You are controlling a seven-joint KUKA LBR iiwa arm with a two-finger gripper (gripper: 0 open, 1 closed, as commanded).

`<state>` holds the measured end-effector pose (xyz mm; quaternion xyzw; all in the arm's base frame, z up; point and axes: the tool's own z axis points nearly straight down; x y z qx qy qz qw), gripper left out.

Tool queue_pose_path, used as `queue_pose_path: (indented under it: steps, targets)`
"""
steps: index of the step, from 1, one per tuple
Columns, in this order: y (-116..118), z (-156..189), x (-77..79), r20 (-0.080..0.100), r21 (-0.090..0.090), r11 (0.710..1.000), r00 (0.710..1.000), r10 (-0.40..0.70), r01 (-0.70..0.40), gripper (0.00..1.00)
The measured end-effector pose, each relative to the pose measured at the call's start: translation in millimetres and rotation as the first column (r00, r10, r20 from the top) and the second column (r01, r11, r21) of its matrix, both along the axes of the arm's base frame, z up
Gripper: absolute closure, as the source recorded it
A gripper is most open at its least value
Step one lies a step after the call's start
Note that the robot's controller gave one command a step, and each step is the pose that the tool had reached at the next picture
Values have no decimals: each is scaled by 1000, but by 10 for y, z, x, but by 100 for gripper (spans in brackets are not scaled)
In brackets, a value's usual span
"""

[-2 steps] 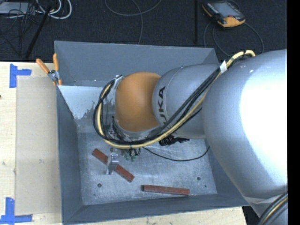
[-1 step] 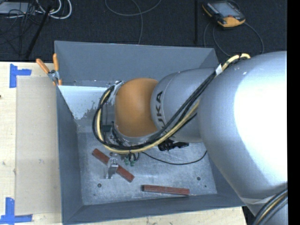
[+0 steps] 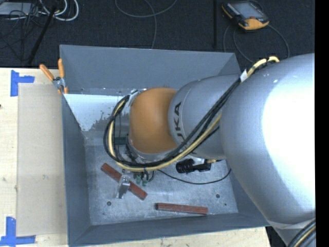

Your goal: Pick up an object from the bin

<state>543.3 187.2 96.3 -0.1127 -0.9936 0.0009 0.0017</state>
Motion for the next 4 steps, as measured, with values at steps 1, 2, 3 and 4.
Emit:
queue_pose_path:
  steps: [1,2,3,4]
  targets:
    - [-61,-216,-28,1,0,1000,1000,4,-4,0]
    - [-33,-213,-29,19,8,988,988,-156,156,100]
    - [-33,-213,-28,18,8,988,987,-157,157,100]
    - [-34,-207,-26,17,7,988,987,-157,157,100]
